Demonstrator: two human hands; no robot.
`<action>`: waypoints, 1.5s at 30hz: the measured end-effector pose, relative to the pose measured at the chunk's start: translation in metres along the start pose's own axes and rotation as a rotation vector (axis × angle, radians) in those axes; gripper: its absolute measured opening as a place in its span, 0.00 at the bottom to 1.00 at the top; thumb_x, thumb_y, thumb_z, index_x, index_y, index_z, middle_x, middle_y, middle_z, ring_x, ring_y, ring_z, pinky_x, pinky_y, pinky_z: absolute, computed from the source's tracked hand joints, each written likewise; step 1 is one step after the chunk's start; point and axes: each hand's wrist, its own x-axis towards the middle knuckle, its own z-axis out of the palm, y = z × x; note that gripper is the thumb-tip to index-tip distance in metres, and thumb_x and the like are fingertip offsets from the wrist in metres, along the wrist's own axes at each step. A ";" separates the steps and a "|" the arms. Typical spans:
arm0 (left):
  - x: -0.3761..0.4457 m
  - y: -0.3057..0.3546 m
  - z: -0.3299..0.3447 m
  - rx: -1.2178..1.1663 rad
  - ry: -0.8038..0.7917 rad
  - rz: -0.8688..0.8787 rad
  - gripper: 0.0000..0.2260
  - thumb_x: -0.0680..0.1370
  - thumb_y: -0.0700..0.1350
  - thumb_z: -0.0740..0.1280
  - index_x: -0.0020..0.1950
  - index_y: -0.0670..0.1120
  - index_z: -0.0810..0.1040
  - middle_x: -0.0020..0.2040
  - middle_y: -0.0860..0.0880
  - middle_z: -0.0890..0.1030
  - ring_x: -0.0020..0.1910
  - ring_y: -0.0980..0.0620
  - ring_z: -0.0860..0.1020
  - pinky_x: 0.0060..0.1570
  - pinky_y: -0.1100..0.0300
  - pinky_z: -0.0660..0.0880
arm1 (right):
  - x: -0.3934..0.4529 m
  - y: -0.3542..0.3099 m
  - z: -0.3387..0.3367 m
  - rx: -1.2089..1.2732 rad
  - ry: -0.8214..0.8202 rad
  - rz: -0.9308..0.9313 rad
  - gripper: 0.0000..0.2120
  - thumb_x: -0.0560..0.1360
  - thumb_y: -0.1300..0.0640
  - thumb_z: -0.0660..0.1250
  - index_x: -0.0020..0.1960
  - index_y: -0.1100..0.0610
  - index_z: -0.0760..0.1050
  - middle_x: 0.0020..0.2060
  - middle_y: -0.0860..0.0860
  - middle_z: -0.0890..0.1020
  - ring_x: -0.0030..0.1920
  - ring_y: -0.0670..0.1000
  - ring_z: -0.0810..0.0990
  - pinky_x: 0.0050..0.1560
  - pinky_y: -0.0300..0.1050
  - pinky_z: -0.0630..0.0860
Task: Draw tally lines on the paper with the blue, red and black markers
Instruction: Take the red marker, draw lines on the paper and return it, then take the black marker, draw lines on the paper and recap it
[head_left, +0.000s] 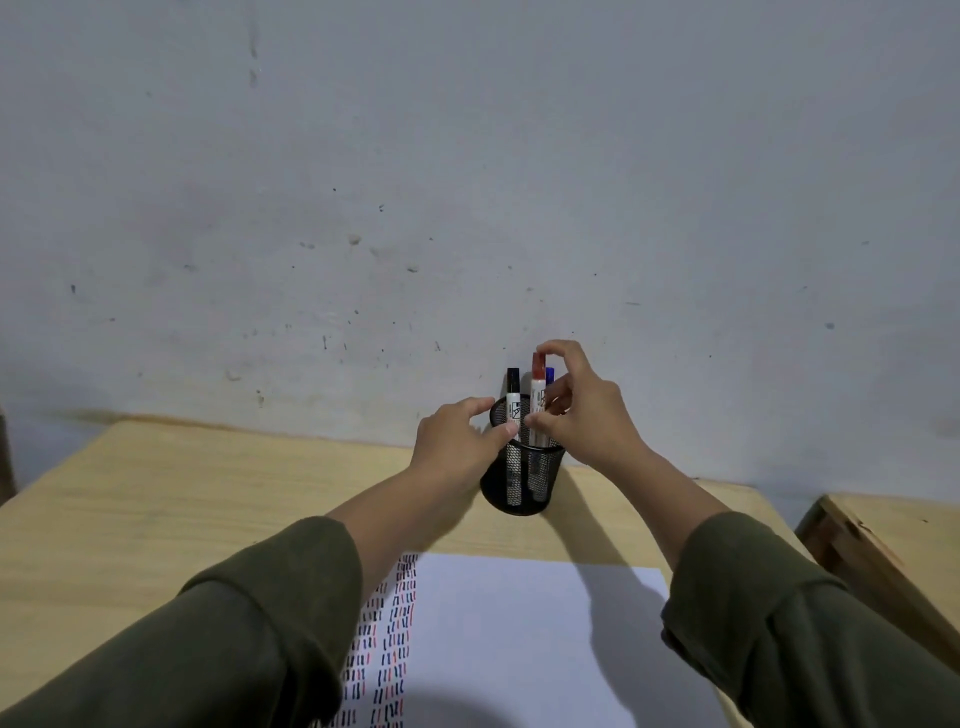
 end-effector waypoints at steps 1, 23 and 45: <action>0.000 0.000 0.001 -0.006 0.005 0.000 0.23 0.75 0.53 0.67 0.69 0.50 0.72 0.69 0.46 0.73 0.70 0.47 0.68 0.67 0.55 0.65 | 0.000 0.001 0.001 -0.015 -0.008 -0.008 0.27 0.67 0.64 0.74 0.61 0.51 0.67 0.37 0.51 0.79 0.36 0.50 0.78 0.38 0.34 0.72; -0.002 -0.003 0.005 -0.138 0.042 -0.024 0.22 0.75 0.50 0.68 0.68 0.50 0.73 0.67 0.49 0.75 0.65 0.51 0.73 0.51 0.66 0.64 | 0.012 -0.008 0.001 -0.116 -0.070 -0.037 0.15 0.72 0.55 0.70 0.57 0.48 0.74 0.43 0.51 0.71 0.39 0.48 0.74 0.41 0.40 0.69; -0.111 0.053 -0.062 -0.616 -0.057 0.173 0.10 0.81 0.47 0.59 0.57 0.53 0.78 0.51 0.56 0.82 0.48 0.65 0.79 0.43 0.72 0.73 | -0.108 -0.115 -0.046 0.775 -0.036 0.074 0.17 0.73 0.64 0.69 0.58 0.57 0.68 0.39 0.54 0.84 0.35 0.47 0.82 0.34 0.36 0.76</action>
